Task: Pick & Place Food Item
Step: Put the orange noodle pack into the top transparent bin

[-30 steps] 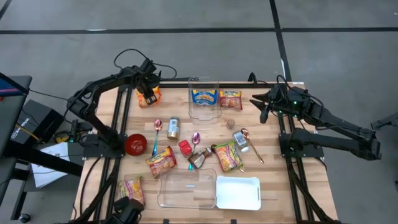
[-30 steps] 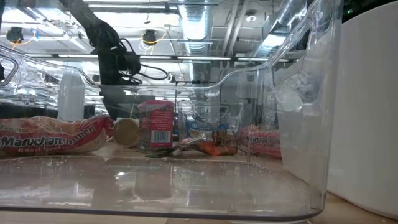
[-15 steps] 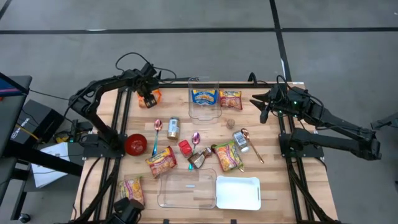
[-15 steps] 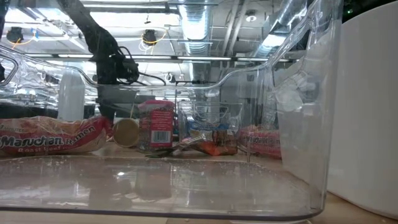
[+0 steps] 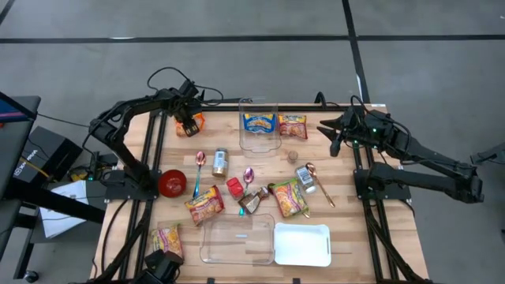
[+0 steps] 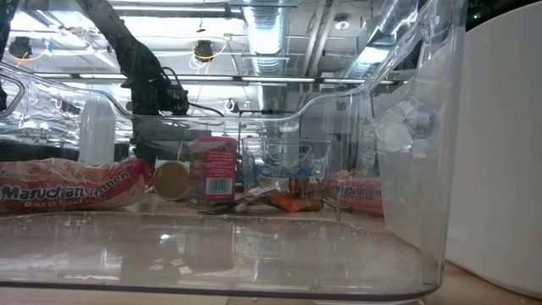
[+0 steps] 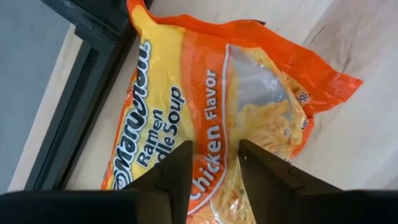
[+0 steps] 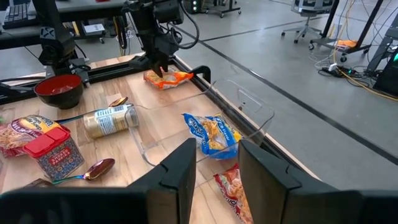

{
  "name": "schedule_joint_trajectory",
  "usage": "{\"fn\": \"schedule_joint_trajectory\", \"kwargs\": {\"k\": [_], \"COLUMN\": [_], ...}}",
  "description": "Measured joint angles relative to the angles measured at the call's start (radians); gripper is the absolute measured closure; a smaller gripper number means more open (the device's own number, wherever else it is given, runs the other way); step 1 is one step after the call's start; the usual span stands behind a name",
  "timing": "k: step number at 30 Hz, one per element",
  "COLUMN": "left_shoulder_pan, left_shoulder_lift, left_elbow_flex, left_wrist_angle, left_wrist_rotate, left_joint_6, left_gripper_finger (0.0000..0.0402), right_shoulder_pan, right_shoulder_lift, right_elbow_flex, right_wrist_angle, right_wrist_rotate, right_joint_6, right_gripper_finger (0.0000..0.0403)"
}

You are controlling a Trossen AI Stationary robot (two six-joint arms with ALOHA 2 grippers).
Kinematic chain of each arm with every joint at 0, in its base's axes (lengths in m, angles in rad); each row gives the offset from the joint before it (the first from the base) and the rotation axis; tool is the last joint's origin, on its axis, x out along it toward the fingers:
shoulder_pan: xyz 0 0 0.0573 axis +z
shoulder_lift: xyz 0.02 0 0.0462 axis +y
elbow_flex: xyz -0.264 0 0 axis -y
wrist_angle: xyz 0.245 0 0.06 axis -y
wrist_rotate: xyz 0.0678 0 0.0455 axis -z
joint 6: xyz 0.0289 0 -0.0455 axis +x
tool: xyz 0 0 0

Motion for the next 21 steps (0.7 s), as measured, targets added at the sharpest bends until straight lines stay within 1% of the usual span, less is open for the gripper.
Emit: {"fn": "schedule_joint_trajectory", "kwargs": {"k": [6,12,21], "left_shoulder_pan": [0.000,0.000,0.002], "left_shoulder_lift": [0.000,0.000,0.000], "left_elbow_flex": [0.000,0.000,0.000], "left_wrist_angle": [-0.001,0.009,0.034], "left_wrist_rotate": [0.008,0.008,0.009], "left_joint_6": [0.001,-0.004,-0.008], "left_gripper_finger": [0.0328,0.0391,0.0400], "right_shoulder_pan": [0.000,0.000,0.000], "right_shoulder_lift": [0.000,0.000,0.000], "right_elbow_flex": [0.000,0.000,0.000], "right_wrist_angle": [0.000,0.000,0.000], "right_wrist_rotate": [0.000,0.000,0.000], "right_joint_6": [0.000,0.000,0.000], "right_gripper_finger": [0.0289,0.0289,0.0289]}}
